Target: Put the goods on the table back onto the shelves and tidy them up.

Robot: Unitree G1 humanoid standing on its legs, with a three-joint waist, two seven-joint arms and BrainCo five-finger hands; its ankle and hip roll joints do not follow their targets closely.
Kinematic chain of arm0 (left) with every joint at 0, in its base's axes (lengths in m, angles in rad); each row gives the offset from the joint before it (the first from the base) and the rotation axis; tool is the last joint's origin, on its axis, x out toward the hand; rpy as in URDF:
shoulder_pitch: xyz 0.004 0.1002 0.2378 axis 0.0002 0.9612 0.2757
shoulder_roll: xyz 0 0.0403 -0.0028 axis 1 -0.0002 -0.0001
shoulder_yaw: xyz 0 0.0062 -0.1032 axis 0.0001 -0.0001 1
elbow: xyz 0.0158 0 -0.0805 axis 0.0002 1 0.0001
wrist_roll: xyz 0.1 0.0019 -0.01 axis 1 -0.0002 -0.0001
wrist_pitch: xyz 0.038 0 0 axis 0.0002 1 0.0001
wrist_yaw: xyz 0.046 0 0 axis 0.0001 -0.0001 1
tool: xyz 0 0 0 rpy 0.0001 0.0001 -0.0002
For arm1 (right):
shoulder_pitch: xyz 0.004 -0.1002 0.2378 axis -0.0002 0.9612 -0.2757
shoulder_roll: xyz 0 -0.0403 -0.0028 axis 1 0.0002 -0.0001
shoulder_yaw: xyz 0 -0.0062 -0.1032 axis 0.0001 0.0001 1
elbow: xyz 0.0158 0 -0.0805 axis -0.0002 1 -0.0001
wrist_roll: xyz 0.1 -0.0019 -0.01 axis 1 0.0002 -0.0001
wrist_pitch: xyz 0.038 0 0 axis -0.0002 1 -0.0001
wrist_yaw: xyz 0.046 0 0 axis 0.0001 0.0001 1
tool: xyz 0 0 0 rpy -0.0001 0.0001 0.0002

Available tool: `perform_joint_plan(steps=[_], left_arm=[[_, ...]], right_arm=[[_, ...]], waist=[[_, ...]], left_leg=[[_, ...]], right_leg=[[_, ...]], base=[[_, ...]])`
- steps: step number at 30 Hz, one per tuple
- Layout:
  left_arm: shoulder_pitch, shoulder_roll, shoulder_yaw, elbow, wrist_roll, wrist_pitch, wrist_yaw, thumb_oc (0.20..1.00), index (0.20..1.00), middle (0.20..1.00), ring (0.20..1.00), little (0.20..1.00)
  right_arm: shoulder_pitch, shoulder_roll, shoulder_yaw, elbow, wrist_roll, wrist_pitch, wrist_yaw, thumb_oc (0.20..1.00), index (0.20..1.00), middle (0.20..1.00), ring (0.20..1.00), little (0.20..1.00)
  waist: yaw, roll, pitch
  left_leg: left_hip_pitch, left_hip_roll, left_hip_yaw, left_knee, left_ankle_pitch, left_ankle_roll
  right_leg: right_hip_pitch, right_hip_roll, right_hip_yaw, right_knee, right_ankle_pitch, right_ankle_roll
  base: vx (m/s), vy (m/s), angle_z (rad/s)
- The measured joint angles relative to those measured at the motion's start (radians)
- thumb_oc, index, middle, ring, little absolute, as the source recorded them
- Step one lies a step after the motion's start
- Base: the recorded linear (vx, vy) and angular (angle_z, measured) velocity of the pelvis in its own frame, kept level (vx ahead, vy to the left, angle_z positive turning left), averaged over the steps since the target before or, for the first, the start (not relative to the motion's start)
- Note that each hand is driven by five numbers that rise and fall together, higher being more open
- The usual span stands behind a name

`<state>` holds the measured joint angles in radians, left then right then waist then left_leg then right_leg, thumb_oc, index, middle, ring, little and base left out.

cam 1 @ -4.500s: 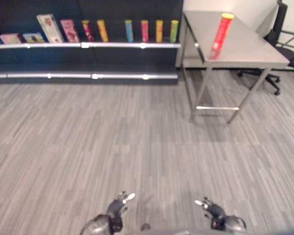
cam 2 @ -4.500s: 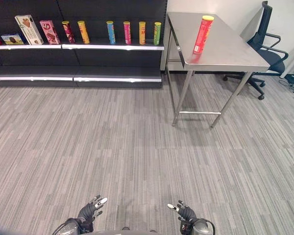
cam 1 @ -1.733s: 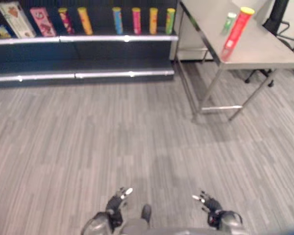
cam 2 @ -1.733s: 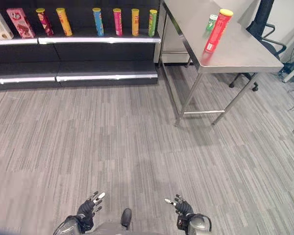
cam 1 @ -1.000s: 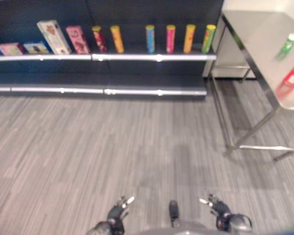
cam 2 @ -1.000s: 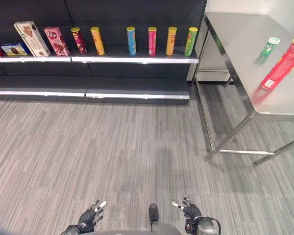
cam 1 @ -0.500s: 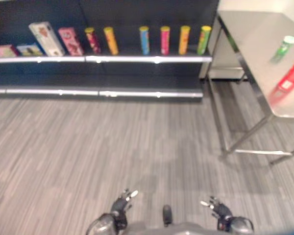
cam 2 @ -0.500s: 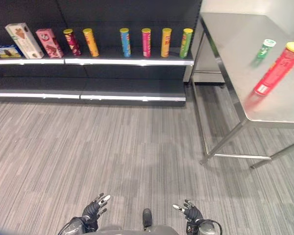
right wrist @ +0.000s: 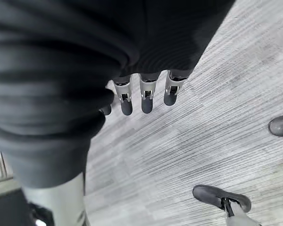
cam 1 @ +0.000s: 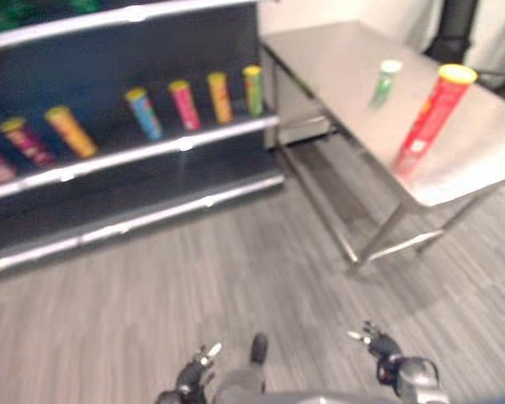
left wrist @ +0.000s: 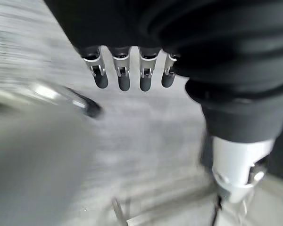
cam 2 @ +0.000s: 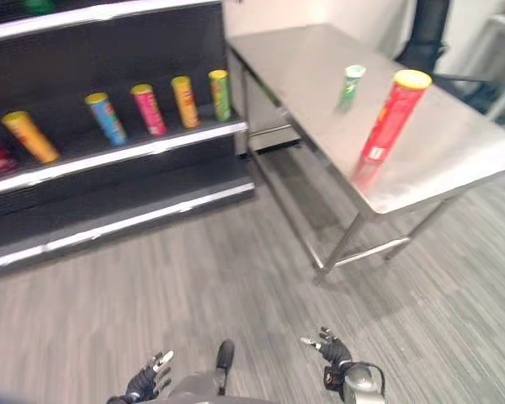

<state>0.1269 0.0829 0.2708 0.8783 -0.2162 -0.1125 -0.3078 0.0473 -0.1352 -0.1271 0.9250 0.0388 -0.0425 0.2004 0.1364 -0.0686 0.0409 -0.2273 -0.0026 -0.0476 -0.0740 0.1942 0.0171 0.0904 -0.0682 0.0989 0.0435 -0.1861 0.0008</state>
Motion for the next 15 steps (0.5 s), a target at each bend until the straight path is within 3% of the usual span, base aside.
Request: perform_joint_plan(steps=[2,4,6,9,15], left_arm=[[-0.062,0.004,-0.016,-0.015,-0.001,-0.007,0.000,1.000,1.000,1.000,1.000,1.000],[-0.064,0.004,-0.046,-0.014,-0.002,-0.010,0.000,1.000,1.000,1.000,1.000,1.000],[-0.052,0.027,-0.048,0.010,-0.002,-0.005,0.012,1.000,1.000,1.000,1.000,1.000],[-0.045,0.035,-0.078,0.027,-0.002,0.005,0.022,1.000,1.000,1.000,1.000,1.000],[-0.035,0.012,-0.076,0.023,-0.002,0.005,0.024,1.000,1.000,1.000,1.000,1.000]], right_arm=[[-0.002,0.010,0.001,0.004,0.000,0.012,0.000,1.000,1.000,1.000,1.000,1.000],[-0.011,0.011,0.011,0.000,0.001,0.010,0.001,1.000,1.000,1.000,1.000,1.000],[-0.020,0.014,0.005,-0.001,0.001,0.010,0.001,1.000,1.000,1.000,1.000,1.000],[-0.035,0.005,-0.007,0.007,0.001,0.011,0.000,1.000,1.000,1.000,1.000,1.000],[-0.016,0.008,-0.003,0.006,0.001,0.011,0.001,1.000,1.000,1.000,1.000,1.000]], waist=[[0.008,-0.017,0.003],[0.018,-0.014,0.013],[0.035,-0.033,0.058],[0.043,-0.021,0.095],[0.028,-0.013,0.099]], left_leg=[[-0.007,-0.023,0.002,0.002,-0.012,0.013],[0.008,-0.040,0.002,0.008,-0.037,0.006],[-0.001,-0.060,0.002,0.017,-0.051,0.020],[-0.022,-0.042,0.004,0.024,-0.049,0.017],[-0.009,-0.038,0.004,0.007,-0.049,0.016]], right_leg=[[-0.004,-0.019,-0.039,-0.044,0.023,0.008],[-0.014,-0.031,-0.032,-0.045,0.027,0.015],[-0.073,-0.043,-0.028,-0.044,0.035,0.027],[-0.077,-0.026,-0.030,-0.065,0.053,0.038],[-0.055,-0.024,-0.033,-0.089,0.075,0.065]], base=[[0.06,-0.002,0.02],[0.01,-0.045,0.15],[0.01,-0.039,0.26],[0.05,-0.009,0.05],[0.04,0.019,0.00]])
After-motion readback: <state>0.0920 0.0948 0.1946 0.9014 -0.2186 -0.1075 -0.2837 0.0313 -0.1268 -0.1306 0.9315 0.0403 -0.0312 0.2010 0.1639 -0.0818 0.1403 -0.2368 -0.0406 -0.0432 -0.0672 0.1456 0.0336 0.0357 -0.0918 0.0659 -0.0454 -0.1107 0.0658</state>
